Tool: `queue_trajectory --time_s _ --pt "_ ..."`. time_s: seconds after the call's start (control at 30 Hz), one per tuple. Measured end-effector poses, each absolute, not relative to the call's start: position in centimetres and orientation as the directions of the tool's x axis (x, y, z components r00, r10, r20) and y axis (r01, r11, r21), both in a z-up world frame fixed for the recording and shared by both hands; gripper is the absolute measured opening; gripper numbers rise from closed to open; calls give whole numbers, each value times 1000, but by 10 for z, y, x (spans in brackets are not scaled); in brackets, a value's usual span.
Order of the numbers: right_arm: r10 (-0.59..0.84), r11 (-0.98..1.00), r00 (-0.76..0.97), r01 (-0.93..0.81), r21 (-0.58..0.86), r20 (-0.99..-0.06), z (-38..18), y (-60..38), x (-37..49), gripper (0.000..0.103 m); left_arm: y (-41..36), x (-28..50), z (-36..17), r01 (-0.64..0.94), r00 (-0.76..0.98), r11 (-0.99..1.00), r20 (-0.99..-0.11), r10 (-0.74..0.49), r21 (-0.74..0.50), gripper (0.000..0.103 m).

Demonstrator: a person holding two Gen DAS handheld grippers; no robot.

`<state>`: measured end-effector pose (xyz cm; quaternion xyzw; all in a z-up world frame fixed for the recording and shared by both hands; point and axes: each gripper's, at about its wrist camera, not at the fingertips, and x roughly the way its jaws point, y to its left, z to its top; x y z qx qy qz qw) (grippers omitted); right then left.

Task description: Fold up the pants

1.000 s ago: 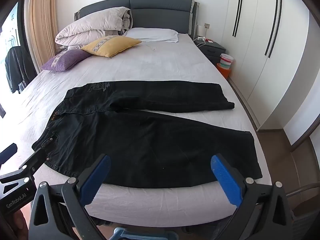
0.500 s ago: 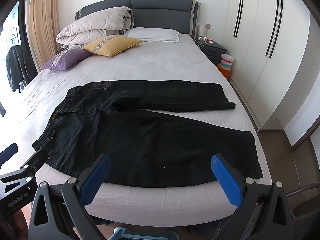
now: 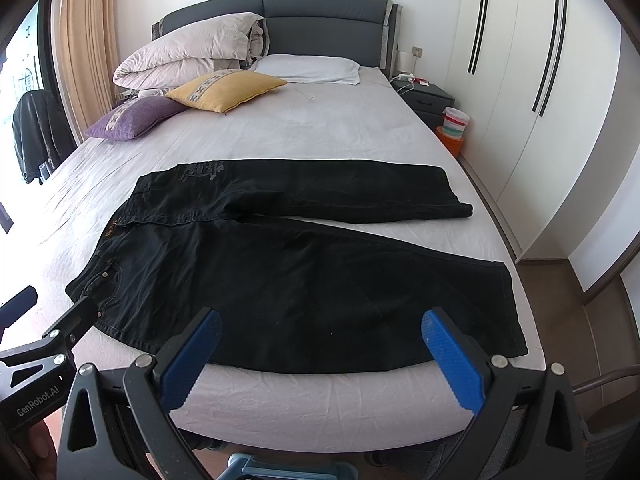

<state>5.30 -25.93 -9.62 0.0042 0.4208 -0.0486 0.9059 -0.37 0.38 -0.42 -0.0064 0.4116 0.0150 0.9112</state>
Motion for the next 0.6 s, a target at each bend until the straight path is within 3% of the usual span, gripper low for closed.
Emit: queue_trajectory --time_s 0.6 --pt "-84 995 641 92 -33 -763 -97 -258 53 103 4 -3 -6 -32 657 999 -753 22 2 103"
